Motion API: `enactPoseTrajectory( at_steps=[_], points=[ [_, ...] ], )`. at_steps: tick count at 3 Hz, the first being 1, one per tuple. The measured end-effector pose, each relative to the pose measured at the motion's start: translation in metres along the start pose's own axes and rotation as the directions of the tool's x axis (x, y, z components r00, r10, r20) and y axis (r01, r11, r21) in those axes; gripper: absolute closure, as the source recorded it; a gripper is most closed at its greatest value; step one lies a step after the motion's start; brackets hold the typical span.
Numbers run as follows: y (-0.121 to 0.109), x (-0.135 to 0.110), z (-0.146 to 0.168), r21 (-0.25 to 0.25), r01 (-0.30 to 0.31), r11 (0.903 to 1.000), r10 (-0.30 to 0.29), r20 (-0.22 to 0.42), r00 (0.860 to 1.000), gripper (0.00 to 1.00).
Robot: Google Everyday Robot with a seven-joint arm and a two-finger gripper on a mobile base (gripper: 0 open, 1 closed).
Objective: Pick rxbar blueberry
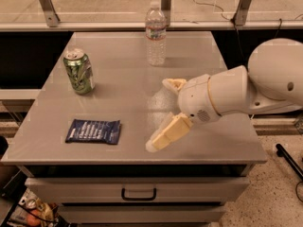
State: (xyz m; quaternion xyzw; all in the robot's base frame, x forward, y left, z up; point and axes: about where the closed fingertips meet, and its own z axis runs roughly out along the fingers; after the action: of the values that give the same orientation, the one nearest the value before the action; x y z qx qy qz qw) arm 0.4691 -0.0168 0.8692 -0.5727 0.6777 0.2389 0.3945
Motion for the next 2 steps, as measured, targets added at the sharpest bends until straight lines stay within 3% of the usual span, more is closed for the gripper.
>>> enactPoseTrajectory(
  at_steps=[2],
  points=[
    [0.028, -0.035, 0.045, -0.044, 0.05, 0.9978, -0.049, 0.021, 0.999, 0.0]
  ],
)
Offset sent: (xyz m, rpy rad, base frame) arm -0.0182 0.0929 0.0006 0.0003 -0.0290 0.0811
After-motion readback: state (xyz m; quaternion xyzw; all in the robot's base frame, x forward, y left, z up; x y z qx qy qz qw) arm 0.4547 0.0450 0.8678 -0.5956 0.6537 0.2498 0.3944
